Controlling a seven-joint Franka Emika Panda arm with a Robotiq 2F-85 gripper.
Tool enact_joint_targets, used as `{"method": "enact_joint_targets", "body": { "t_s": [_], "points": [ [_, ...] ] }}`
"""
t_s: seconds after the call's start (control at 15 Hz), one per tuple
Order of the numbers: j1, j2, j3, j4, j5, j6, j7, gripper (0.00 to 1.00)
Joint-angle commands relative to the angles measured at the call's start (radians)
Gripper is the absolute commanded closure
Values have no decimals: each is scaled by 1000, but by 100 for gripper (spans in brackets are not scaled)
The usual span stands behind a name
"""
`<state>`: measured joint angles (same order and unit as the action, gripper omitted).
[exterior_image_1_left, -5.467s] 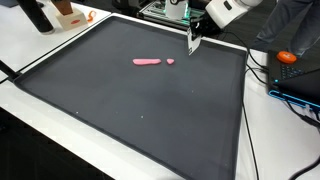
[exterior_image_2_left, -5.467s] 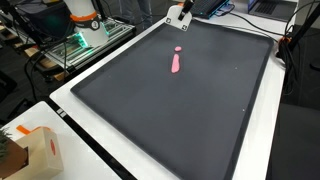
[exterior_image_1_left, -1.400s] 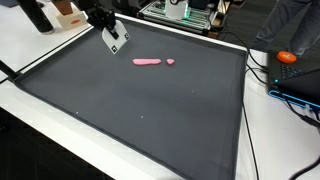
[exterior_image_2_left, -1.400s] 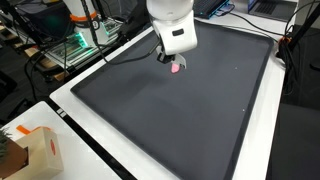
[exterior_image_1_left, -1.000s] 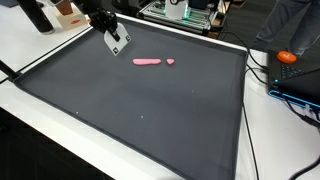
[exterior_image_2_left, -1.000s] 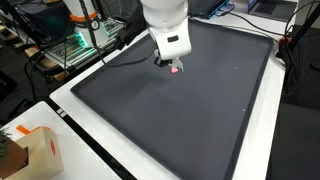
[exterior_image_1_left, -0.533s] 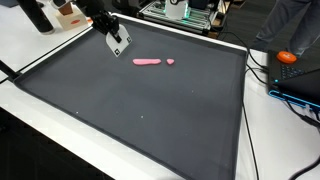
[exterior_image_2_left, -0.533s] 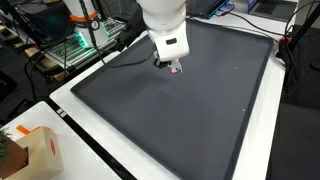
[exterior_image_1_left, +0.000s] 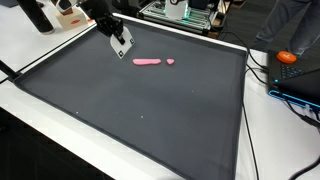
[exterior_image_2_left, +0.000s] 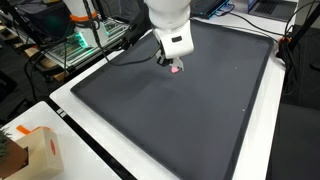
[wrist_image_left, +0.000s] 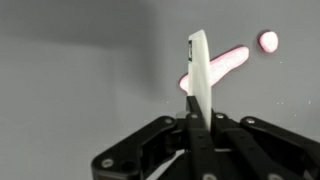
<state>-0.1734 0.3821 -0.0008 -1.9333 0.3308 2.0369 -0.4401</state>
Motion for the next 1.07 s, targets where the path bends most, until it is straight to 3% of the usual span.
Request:
{"method": "enact_joint_targets", "body": {
  "t_s": [0.0, 1.0],
  "points": [
    [23, -34, 3, -54, -30, 42, 31, 99],
    [144, -94, 48, -114, -151, 41, 132, 99]
  ]
}}
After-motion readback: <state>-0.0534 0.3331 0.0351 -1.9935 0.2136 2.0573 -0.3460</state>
